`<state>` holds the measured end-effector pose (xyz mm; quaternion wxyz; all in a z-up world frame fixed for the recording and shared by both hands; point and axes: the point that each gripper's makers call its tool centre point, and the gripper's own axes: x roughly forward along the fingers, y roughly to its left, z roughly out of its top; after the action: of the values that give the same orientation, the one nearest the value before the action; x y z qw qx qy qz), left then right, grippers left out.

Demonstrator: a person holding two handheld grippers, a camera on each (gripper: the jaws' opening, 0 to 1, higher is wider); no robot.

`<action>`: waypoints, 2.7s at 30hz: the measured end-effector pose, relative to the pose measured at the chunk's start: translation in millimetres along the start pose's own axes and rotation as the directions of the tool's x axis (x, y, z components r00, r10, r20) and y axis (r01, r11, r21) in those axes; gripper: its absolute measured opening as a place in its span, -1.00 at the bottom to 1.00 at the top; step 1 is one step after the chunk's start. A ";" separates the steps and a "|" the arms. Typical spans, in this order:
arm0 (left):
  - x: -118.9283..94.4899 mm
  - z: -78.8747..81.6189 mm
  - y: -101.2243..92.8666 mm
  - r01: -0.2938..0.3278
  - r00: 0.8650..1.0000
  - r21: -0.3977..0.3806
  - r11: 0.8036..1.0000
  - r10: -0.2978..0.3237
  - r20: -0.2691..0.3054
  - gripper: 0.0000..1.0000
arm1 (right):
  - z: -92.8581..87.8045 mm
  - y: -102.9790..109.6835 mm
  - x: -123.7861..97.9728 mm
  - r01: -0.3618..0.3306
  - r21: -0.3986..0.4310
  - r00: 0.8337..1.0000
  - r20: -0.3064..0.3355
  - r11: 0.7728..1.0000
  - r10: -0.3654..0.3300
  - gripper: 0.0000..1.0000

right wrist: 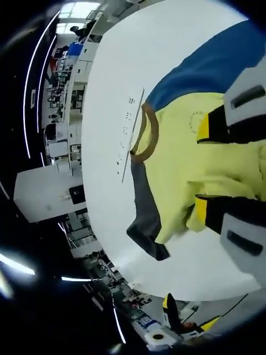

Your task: Fold the garment on the visible template until the final outline fits inside the template.

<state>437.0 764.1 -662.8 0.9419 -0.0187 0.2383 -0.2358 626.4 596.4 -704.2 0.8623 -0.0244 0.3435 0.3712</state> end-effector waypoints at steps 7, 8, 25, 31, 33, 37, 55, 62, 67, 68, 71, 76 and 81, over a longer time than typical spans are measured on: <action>9.6 13.7 -4.9 0.016 1.000 -0.006 1.000 -0.016 0.025 0.71 | -10.7 -15.0 -31.7 0.033 -0.010 0.999 0.021 0.999 -0.033 -0.29; 11.3 15.3 -4.8 0.017 0.999 -0.009 1.000 -0.017 0.029 0.69 | -11.8 -15.7 -33.3 0.034 -0.010 0.999 0.020 0.999 -0.034 -0.30; 68.3 31.6 -14.6 0.059 0.997 -0.022 0.998 -0.058 0.044 0.24 | -64.7 -25.3 -54.6 0.009 0.000 0.999 -0.041 1.000 -0.009 -0.51; 90.2 30.1 -10.9 0.064 0.997 -0.037 0.997 -0.063 0.033 0.11 | -71.4 -23.7 -50.2 -0.021 -0.023 0.998 -0.056 1.000 0.020 -0.56; 97.3 27.9 -7.5 0.059 0.998 -0.049 0.997 -0.058 0.025 0.06 | -73.7 -24.4 -47.6 -0.028 -0.030 0.998 -0.060 0.999 0.026 -0.58; 109.6 25.9 -1.8 0.038 0.999 -0.085 0.996 -0.036 0.027 -0.11 | -79.3 -25.9 -41.4 -0.038 -0.060 0.996 -0.077 0.997 0.034 -0.62; 167.9 9.3 8.0 0.006 0.999 -0.151 0.989 -0.011 -0.031 -0.50 | -92.1 -19.6 -23.5 -0.080 -0.194 0.990 -0.130 0.978 0.056 -0.73; 177.2 2.7 11.2 0.004 0.998 -0.172 0.985 -0.014 -0.054 -0.63 | -96.6 -17.4 -19.6 -0.103 -0.159 0.985 -0.154 0.982 0.078 -0.81; 180.3 -0.6 11.9 0.004 0.997 -0.181 0.983 -0.016 -0.069 -0.80 | -93.4 -20.3 -21.2 -0.111 -0.110 0.985 -0.143 0.988 0.094 -0.81; 180.9 -1.4 11.8 0.006 0.997 -0.186 0.982 -0.019 -0.071 -0.82 | -93.2 -21.2 -21.2 -0.108 -0.107 0.985 -0.143 0.988 0.093 -0.81; 182.6 -3.9 10.9 0.009 0.996 -0.194 0.981 -0.025 -0.081 -0.86 | -89.9 -20.8 -21.4 -0.111 -0.085 0.986 -0.132 0.990 0.099 -0.81; 185.5 -7.4 9.5 0.018 0.995 -0.191 0.982 -0.036 -0.093 -0.92 | -94.8 -18.4 -15.1 -0.104 -0.120 0.983 -0.166 0.987 0.084 -0.81; 185.5 -10.9 5.3 0.032 0.992 -0.209 0.977 -0.057 -0.112 -0.99 | -96.0 -18.4 -14.1 -0.078 -0.131 0.982 -0.178 0.988 0.054 -0.86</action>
<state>578.2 685.6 -755.0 0.9137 -0.1079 0.3162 -0.2315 576.5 545.8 -772.7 0.8123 -0.1045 0.3920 0.4190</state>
